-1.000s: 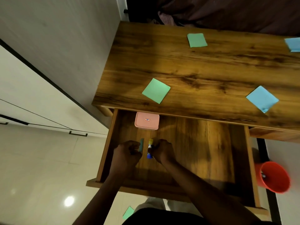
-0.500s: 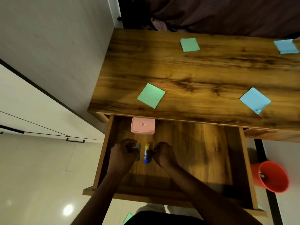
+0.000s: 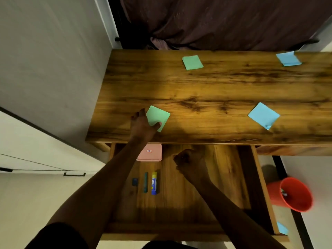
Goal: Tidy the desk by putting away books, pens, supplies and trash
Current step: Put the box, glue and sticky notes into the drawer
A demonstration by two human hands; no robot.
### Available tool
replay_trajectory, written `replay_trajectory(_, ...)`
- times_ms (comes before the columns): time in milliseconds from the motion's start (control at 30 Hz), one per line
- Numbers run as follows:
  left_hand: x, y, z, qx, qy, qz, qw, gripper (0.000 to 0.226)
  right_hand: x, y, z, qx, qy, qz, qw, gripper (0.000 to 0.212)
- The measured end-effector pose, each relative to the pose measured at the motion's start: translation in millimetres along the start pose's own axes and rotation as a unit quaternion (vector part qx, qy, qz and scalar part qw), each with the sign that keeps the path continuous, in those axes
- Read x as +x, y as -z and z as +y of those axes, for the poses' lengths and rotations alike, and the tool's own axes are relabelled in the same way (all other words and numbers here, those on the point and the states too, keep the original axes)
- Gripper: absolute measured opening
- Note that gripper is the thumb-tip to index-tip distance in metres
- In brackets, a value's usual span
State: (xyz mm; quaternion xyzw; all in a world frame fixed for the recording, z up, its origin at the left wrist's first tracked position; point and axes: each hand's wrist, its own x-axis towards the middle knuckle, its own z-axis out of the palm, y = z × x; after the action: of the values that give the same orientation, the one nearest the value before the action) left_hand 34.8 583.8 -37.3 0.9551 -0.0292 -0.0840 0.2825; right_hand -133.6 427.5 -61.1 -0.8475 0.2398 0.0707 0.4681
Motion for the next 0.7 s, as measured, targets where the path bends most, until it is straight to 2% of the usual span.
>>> replay_trajectory(100,13,-9,4,0.059,-0.011,-0.009,0.998,0.097,-3,18,0,0.015,0.005,0.014,1.000,0.015)
replay_trajectory(233,21,-11,9,0.030,0.064,-0.037,0.997,0.105,-8,44,-3,0.010,0.010,0.027,1.000,0.010)
replay_trajectory(300,20,-12,12,0.004,0.064,-0.022,0.998,0.094,-7,62,-1,0.012,0.023,0.030,0.999,0.010)
replay_trajectory(367,14,-8,20,-0.031,0.036,0.013,0.999,0.073,-3,82,1,0.005,0.024,0.034,0.999,0.008)
replay_trajectory(467,-5,-1,46,-0.088,-0.001,0.050,0.995,0.040,10,124,7,-0.023,0.050,0.092,0.994,0.012)
replay_trajectory(533,-21,3,65,-0.099,-0.027,0.051,0.993,0.033,22,158,12,-0.003,0.060,0.113,0.992,0.005)
replay_trajectory(600,-38,2,85,-0.105,-0.056,0.050,0.992,0.032,39,194,21,-0.011,0.055,0.154,0.986,0.014)
replay_trajectory(700,-59,-6,114,-0.120,-0.072,0.022,0.990,0.032,70,239,36,-0.085,0.045,0.208,0.973,0.033)
